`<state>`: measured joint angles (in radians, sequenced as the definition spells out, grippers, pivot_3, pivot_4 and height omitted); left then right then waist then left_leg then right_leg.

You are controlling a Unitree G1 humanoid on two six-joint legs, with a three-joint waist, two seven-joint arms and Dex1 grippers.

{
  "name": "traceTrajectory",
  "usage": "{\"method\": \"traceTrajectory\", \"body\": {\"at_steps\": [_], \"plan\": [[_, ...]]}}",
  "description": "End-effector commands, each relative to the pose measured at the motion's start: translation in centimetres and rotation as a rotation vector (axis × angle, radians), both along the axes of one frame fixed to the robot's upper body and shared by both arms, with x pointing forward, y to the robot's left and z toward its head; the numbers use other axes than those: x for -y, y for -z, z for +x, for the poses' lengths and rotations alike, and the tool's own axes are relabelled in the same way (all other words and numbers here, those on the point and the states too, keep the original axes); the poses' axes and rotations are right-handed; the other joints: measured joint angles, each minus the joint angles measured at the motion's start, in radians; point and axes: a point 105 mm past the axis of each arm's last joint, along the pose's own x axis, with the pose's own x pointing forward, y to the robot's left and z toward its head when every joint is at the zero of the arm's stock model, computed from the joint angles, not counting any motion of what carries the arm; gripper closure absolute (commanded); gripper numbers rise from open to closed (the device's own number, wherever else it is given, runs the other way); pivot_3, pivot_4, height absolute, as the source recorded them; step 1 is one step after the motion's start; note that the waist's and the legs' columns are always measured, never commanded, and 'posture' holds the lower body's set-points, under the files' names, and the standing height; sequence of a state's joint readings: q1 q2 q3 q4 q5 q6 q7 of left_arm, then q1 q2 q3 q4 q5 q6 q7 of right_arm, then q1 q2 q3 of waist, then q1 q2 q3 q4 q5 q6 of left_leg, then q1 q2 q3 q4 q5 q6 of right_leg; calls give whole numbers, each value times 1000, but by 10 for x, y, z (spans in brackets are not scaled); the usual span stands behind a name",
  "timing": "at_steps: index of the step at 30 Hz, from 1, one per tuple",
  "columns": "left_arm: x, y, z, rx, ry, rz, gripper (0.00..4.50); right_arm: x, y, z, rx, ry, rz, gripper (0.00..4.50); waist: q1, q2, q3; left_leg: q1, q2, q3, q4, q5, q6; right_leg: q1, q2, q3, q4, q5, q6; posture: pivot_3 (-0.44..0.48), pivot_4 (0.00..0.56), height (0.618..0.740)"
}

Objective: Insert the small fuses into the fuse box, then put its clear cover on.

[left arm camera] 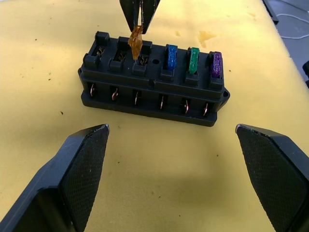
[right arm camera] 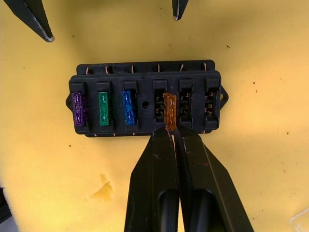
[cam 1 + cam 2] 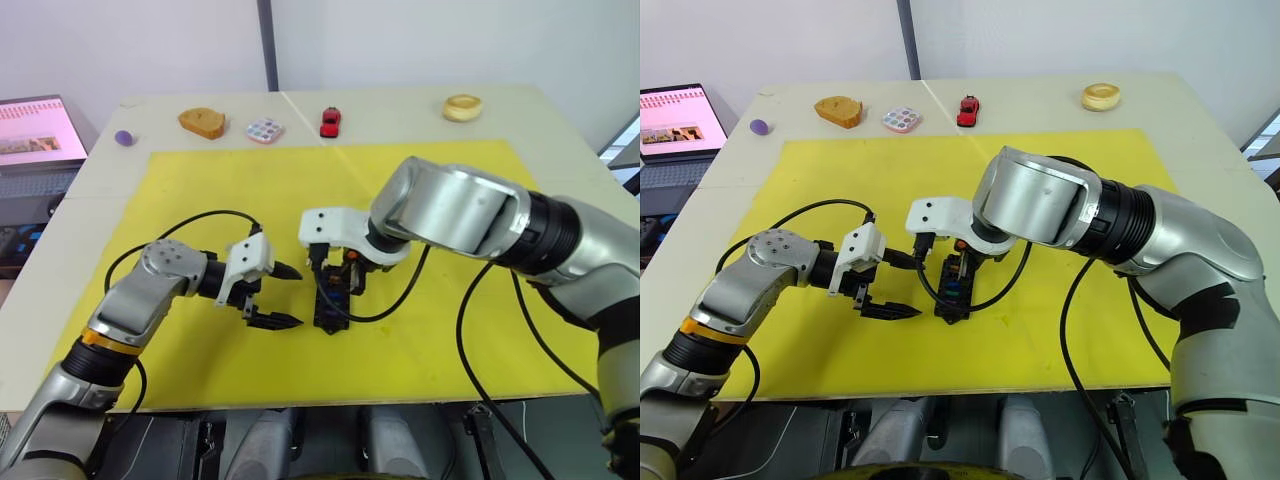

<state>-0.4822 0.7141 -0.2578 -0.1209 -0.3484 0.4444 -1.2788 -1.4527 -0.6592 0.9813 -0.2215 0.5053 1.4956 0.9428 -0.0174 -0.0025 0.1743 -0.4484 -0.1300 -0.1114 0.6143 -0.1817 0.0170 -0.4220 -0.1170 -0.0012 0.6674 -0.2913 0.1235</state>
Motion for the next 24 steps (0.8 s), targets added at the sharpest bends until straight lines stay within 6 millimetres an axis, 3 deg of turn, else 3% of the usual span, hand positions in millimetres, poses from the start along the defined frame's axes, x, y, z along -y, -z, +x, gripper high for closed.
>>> {"method": "traceTrajectory", "body": {"at_steps": [1,13,24], "plan": [[2,-7,0,43,12,-9,96,1,-4,3,21,9,1,4500,0,0,0,0,0,0,0,0,0,0,0,0,0,0,0,0,150,740],[4,-7,0,45,7,-19,96,-6,-15,-3,33,-42,18,4500,0,0,0,0,0,0,0,0,0,0,0,0,0,0,0,0,150,740],[3,-8,-1,45,2,-17,96,-5,-12,-2,36,-45,-1,4500,0,0,0,0,0,0,0,0,0,0,0,0,1,0,0,0,150,740]]}}
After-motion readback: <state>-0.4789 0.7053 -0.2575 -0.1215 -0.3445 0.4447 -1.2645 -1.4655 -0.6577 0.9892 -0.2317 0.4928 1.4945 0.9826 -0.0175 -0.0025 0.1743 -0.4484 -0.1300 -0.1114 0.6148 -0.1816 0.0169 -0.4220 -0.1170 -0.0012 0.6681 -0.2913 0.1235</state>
